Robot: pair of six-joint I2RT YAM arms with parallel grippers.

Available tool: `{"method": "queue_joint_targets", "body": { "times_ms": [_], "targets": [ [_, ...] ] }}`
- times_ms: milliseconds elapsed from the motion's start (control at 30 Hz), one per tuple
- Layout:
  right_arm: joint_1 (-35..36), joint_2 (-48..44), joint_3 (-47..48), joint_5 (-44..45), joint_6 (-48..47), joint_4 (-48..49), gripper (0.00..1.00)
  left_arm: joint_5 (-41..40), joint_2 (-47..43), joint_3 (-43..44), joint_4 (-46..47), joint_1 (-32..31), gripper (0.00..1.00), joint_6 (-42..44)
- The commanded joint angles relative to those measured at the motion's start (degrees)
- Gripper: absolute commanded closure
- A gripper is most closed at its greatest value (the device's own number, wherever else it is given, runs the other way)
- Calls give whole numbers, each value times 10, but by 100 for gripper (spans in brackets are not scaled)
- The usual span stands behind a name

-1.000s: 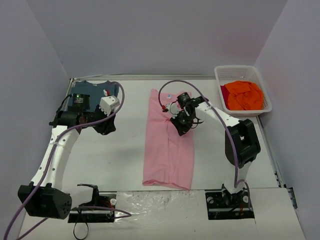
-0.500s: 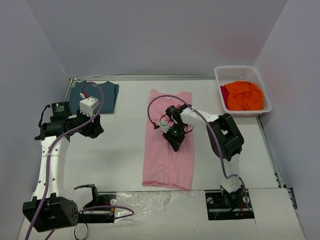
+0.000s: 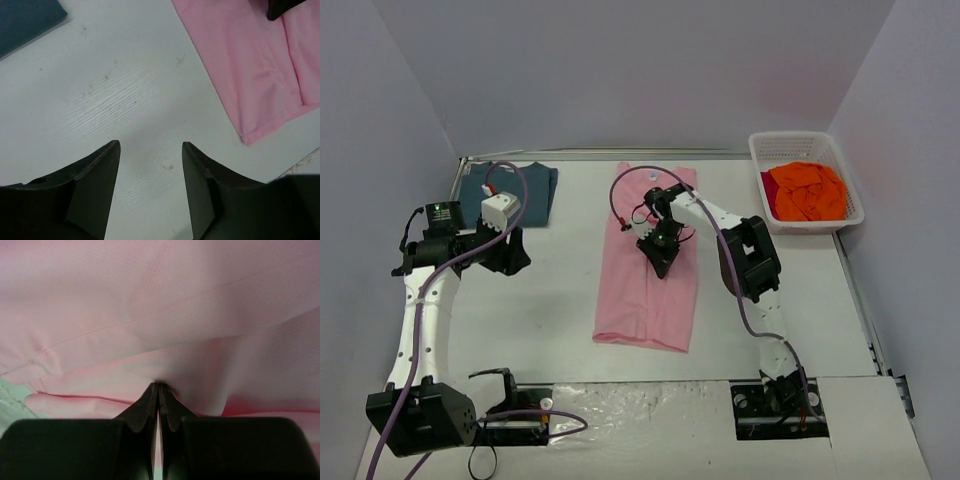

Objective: Fold and stack the t-shirts
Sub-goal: Rotate the tshirt 90 degrees

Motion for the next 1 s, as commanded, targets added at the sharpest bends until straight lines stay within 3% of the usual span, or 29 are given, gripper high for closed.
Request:
{"method": "queue_joint_targets", "body": {
  "times_ms": [0, 267, 567, 700, 933, 967],
  "targets": [
    [-32, 62, 40, 92, -25, 82, 100, 18, 0, 4, 4, 4, 49, -3],
    [-70, 139, 214, 113, -40, 41, 100, 19, 0, -2, 7, 4, 48, -3],
    [-72, 189, 309, 100, -58, 38, 100, 3, 7, 3, 3, 4, 47, 0],
    [-70, 168, 283, 70, -58, 36, 100, -6, -2, 6, -2, 4, 46, 3],
    [-55, 13, 153, 73, -53, 31, 100, -11, -23, 24, -28, 5, 45, 17],
    [-54, -8, 121, 71, -50, 23, 95, -7, -22, 32, -50, 5, 44, 24]
  ]
}}
